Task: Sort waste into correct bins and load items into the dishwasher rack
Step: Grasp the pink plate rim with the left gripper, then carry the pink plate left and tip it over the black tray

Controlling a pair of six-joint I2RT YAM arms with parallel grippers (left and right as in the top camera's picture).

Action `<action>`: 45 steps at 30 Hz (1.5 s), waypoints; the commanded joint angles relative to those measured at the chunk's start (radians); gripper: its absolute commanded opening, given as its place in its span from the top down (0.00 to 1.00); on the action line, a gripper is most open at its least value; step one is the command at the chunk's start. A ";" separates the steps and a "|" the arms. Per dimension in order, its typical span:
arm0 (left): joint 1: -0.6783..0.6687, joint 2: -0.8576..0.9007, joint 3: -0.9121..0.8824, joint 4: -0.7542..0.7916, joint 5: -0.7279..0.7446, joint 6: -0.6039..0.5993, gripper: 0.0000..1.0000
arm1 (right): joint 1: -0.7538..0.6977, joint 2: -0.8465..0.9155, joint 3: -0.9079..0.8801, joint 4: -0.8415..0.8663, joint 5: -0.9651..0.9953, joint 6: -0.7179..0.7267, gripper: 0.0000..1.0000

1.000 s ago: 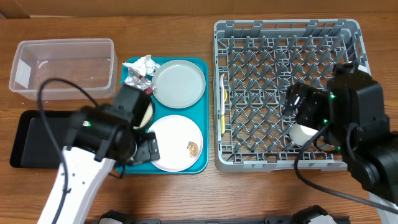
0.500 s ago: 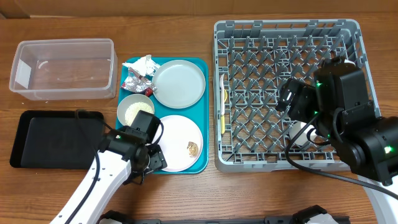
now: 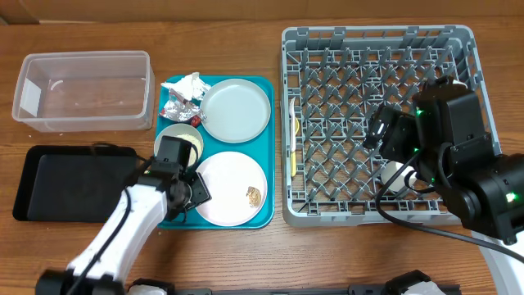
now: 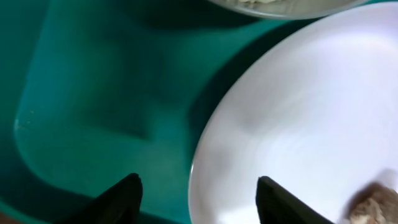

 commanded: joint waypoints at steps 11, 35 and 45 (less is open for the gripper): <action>0.005 0.107 -0.013 0.057 -0.028 0.051 0.92 | -0.006 -0.003 0.010 0.001 0.005 0.001 0.00; 0.058 -0.103 0.221 -0.304 0.040 0.100 0.96 | -0.006 -0.003 0.010 -0.003 0.006 0.001 0.00; 0.132 -0.327 0.268 -0.442 -0.047 0.042 0.96 | -0.006 -0.003 0.010 -0.007 0.006 0.000 0.00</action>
